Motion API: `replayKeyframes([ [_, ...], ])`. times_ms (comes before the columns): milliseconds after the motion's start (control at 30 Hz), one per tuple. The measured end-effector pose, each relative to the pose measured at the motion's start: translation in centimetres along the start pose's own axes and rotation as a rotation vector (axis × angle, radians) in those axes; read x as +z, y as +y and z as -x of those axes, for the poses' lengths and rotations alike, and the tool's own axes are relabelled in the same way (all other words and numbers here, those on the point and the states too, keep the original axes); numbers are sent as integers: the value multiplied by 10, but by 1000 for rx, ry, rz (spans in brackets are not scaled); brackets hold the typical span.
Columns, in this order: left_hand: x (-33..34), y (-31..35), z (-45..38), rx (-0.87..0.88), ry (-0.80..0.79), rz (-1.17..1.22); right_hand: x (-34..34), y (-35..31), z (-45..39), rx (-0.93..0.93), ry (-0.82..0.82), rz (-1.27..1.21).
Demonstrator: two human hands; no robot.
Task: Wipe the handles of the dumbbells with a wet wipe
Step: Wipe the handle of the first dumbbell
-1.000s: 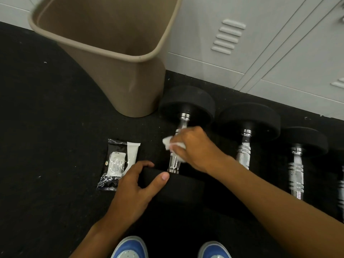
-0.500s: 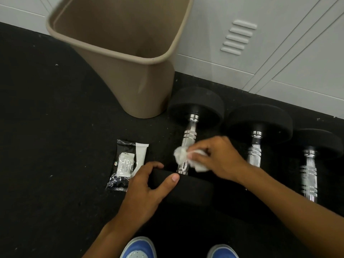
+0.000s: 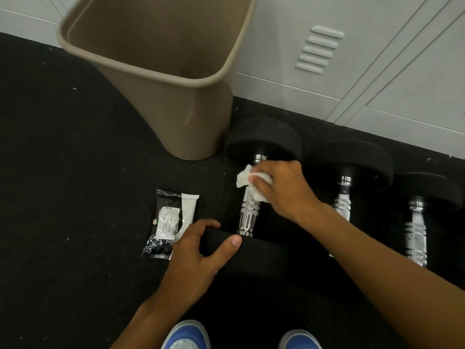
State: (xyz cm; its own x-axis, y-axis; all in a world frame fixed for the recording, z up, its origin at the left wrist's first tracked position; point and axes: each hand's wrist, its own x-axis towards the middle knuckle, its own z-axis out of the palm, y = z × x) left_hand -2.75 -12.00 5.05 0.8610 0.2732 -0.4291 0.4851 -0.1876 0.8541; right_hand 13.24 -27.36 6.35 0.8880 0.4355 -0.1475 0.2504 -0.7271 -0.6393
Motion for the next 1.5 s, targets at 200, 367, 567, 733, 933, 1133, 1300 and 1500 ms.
replayKeyframes([
  [200, -2, -2, -1, 16, 1, -11, -13, 3, 21, -102, -195, 15],
  [367, 0, -1, -1, 23, 6, -17, -6, -3, -11, 23, -79, 59],
  [567, -2, -1, -1, 16, -1, -12, -4, -6, 16, -129, -183, 79],
  [733, 0, -1, 0, 32, 14, -35, -8, 1, -8, -12, 41, 98],
  [933, -2, -1, -1, 36, 9, -40, -7, -5, 16, -125, -109, 87],
  [1133, 0, 0, -1, 45, 4, -38, -4, -6, -16, 37, 15, 148],
  [1300, -2, 1, -2, 40, -12, -48, -2, -6, 14, -137, -65, 75],
  [1500, 1, 4, 0, 53, 17, -48, -2, 5, -11, -46, 89, 63],
])
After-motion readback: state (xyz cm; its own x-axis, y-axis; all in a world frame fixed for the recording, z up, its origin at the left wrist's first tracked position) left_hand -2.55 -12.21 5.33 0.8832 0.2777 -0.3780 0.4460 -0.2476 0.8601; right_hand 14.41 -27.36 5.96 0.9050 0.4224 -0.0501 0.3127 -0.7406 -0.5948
